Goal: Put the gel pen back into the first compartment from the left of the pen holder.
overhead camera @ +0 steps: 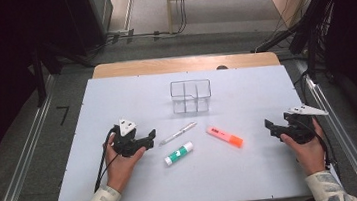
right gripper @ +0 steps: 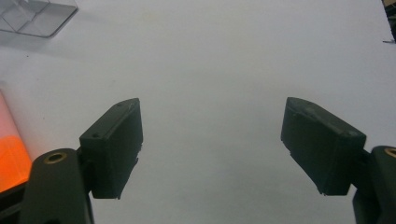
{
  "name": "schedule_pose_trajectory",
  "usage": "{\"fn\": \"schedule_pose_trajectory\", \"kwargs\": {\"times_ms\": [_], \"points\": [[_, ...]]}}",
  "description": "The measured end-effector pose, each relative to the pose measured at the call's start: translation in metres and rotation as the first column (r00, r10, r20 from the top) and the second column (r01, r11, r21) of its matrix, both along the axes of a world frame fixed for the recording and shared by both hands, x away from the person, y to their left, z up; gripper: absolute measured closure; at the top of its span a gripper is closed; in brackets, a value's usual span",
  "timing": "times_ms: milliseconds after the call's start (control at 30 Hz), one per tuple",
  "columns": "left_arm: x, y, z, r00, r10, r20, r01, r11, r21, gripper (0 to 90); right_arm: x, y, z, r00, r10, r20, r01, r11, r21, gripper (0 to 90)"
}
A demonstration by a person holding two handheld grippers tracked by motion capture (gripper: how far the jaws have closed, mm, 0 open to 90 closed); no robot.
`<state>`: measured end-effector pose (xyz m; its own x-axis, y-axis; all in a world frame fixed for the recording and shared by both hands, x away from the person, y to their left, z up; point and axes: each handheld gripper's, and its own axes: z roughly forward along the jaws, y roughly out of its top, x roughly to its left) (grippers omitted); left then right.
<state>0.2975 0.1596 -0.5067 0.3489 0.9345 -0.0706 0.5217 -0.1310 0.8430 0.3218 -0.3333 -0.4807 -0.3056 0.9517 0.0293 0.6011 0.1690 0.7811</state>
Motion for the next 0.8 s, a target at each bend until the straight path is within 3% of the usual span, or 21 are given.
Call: {"fn": "schedule_pose_trajectory", "kwargs": {"times_ms": [367,800], "points": [[0.0,-0.011,-0.001,0.9978,-0.066,-0.007,0.066,0.9978,-0.002,23.0,0.0,0.0,0.0,1.0,-0.001,-0.001,0.001,1.0,0.001,19.4],[0.001,-0.023,-0.006,0.9906,-0.135,-0.023,0.135,0.9904,0.027,26.1,0.001,0.0,0.0,1.0,0.0,-0.003,0.0,1.0,0.003,19.4]]}}
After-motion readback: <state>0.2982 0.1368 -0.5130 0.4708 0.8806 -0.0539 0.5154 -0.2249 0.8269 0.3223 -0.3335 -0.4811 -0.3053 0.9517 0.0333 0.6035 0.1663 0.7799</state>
